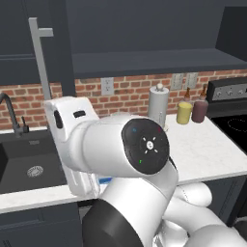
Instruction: Pick the kettle from the counter and place it on the tray. Then pick the mug from the cabinet and place it on the tray. Then close the cabinet doors.
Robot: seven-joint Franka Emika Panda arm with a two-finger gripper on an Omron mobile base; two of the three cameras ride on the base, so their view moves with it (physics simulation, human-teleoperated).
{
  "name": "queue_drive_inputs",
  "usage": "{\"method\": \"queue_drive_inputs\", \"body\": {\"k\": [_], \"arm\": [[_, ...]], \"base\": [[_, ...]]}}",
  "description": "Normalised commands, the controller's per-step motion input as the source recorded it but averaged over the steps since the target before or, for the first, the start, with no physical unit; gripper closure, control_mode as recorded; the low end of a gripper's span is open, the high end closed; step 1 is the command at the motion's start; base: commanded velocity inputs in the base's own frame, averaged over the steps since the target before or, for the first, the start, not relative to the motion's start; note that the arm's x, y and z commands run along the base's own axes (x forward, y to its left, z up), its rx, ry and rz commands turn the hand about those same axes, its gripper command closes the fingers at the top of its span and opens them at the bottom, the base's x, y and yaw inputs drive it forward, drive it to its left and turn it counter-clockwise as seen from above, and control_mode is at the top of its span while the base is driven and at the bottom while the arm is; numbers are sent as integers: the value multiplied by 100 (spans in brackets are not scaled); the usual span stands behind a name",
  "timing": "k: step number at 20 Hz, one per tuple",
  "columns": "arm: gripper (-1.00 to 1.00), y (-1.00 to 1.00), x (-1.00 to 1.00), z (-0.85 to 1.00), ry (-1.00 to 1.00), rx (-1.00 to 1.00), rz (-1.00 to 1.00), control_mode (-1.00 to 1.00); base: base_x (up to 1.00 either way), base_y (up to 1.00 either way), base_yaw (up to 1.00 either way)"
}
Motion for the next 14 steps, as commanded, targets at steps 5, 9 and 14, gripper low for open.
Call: {"method": "queue_drive_inputs", "body": {"k": [5, 9, 14], "arm": [[-100, 32, 5, 24, 0, 3, -21, -100], [-100, 19, 27, 13, 0, 1, -10, -100], [-100, 3, 24, 24, 2, 0, -4, -100]], "base": [[0, 0, 0], [0, 0, 0], [0, 0, 0]]}}
